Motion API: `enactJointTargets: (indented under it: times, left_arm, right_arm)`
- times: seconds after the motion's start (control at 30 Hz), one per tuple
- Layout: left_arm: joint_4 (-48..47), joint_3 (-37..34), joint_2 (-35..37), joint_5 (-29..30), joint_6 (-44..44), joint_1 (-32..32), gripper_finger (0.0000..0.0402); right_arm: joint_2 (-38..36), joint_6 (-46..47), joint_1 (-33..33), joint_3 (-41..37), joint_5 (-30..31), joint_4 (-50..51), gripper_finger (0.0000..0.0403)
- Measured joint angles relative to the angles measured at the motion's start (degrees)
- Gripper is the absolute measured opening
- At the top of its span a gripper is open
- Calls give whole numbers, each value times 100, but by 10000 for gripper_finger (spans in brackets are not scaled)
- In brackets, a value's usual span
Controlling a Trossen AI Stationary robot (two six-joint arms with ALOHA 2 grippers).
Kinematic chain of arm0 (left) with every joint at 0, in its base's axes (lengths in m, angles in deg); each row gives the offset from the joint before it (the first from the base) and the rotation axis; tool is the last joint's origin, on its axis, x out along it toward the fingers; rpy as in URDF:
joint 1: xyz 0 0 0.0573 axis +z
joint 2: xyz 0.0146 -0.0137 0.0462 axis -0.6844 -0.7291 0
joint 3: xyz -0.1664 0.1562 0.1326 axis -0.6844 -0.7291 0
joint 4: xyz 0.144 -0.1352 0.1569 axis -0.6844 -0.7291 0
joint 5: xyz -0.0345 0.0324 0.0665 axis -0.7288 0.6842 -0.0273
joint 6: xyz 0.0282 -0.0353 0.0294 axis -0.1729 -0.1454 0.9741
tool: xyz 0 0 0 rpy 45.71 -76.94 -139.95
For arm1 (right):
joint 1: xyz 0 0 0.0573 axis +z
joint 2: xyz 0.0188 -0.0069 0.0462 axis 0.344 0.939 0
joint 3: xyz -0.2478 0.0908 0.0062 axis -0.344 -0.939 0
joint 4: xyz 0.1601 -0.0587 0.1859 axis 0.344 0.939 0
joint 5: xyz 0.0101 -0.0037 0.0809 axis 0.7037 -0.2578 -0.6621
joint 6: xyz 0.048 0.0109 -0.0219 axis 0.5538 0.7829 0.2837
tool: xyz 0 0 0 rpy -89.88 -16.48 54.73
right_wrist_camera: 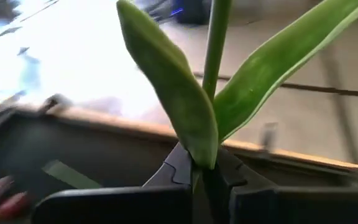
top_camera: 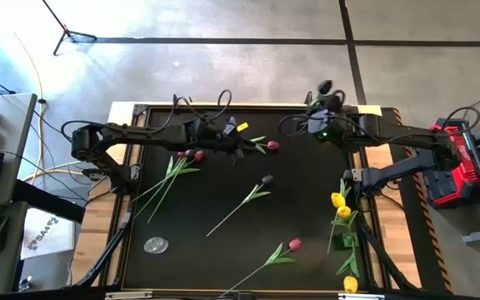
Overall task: Sort flowers into vase by color
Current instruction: Put the top center black flower into the yellow vase
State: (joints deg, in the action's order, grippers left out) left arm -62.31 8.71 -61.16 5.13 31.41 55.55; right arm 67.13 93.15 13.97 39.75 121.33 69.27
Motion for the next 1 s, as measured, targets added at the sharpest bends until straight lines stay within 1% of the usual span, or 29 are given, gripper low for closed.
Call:
enactJointTargets:
  times: [0.1,0.23,0.3,0.47,0.6,0.83,1.0]
  left_arm:
    - [-17,0,-6,-5,120,0,119]
    - [-30,0,-8,-13,262,0,118]
    - [-37,0,-8,-15,353,9,118]
    - [-46,0,-8,-74,598,72,118]
    - [-58,0,-8,-79,601,179,118]
    - [-56,0,-8,-79,605,320,118]
    - [-54,0,-8,-79,603,354,117]
  right_arm:
    - [0,756,-68,0,710,605,1]
    - [0,1421,-244,0,1227,1301,1]
    - [0,1518,-379,0,1362,1548,1]
    - [0,1640,-714,0,1371,1973,1]
    - [0,1640,-914,0,1361,2160,0]
    - [0,1602,-1273,0,1148,2166,0]
    - [4,1636,-1485,-245,1065,1970,0]
